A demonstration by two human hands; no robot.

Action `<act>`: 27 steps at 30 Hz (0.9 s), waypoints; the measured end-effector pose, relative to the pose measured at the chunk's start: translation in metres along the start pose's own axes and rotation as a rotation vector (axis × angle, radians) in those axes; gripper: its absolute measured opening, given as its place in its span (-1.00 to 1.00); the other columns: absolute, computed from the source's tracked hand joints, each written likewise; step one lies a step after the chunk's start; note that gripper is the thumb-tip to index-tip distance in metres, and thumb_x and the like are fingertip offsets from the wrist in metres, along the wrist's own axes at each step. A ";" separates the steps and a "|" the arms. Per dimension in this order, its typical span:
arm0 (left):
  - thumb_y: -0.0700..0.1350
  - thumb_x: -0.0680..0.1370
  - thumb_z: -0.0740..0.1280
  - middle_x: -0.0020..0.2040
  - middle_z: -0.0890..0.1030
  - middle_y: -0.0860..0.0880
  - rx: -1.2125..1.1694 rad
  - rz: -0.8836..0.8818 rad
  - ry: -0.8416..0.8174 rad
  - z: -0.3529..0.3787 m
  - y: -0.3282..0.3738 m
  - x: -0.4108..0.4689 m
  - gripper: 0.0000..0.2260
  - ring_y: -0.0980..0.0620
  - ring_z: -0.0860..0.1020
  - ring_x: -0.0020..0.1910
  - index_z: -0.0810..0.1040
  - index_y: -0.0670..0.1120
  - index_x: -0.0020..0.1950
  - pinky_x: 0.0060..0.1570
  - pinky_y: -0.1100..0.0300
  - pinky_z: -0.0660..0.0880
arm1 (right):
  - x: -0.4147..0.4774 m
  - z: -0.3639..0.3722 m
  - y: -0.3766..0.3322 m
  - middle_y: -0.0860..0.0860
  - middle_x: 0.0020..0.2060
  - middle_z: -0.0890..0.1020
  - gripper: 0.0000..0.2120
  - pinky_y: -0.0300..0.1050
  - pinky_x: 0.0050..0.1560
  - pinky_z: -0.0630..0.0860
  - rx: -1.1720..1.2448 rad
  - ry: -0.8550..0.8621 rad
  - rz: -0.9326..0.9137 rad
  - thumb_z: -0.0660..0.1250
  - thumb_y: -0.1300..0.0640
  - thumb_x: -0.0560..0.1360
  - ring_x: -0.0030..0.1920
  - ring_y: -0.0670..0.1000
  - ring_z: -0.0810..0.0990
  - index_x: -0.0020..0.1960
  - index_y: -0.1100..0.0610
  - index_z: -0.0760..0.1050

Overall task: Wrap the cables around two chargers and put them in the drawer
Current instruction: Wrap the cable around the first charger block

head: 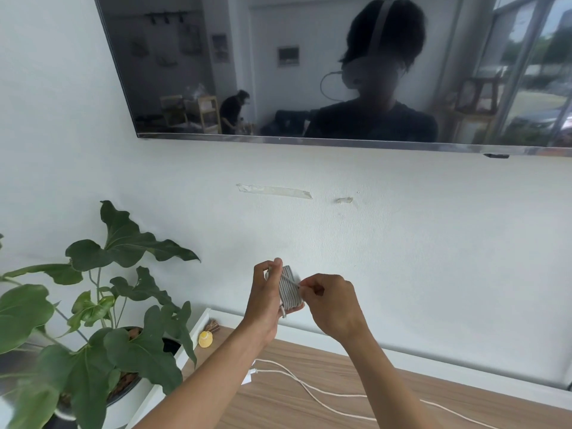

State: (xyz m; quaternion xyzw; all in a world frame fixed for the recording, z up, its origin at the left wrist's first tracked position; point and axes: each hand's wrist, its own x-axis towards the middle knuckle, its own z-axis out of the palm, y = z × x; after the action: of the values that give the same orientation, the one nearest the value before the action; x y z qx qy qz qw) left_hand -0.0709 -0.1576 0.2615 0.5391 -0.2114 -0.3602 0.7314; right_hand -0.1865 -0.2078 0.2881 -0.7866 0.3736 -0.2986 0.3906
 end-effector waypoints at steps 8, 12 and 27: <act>-0.04 0.63 0.24 -0.04 0.55 -0.10 0.141 0.127 0.022 0.000 -0.006 0.003 -0.91 0.00 0.65 -0.38 0.42 0.13 -0.06 -0.11 -0.42 0.46 | 0.007 -0.001 0.006 -0.06 -0.32 0.66 -0.90 -0.05 -0.11 0.63 0.115 0.045 0.071 0.36 0.17 0.48 -0.26 -0.02 0.63 -0.18 0.02 0.61; 0.06 0.53 0.30 -0.07 0.53 -0.07 0.178 0.163 0.023 0.003 -0.006 0.002 -0.94 -0.11 0.60 -0.24 0.42 0.18 -0.08 -0.21 -0.26 0.51 | 0.004 0.007 0.008 0.02 -0.29 0.67 -0.95 -0.10 -0.20 0.60 0.184 0.124 0.093 0.35 0.19 0.50 -0.29 0.07 0.65 -0.09 0.09 0.59; -0.05 0.61 0.25 -0.05 0.51 -0.09 0.321 0.305 0.115 -0.004 -0.023 -0.003 -0.93 -0.05 0.47 -0.19 0.36 0.07 0.04 -0.38 0.16 0.37 | -0.006 0.046 0.023 -0.01 -0.19 0.69 -0.91 -0.53 -0.23 0.39 0.289 0.337 0.070 0.36 0.19 0.51 -0.20 -0.14 0.61 -0.04 0.14 0.65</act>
State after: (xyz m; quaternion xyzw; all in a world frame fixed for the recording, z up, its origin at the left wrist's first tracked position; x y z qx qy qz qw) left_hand -0.0772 -0.1567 0.2385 0.6300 -0.3030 -0.1760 0.6930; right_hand -0.1631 -0.1948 0.2442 -0.6480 0.4139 -0.4625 0.4414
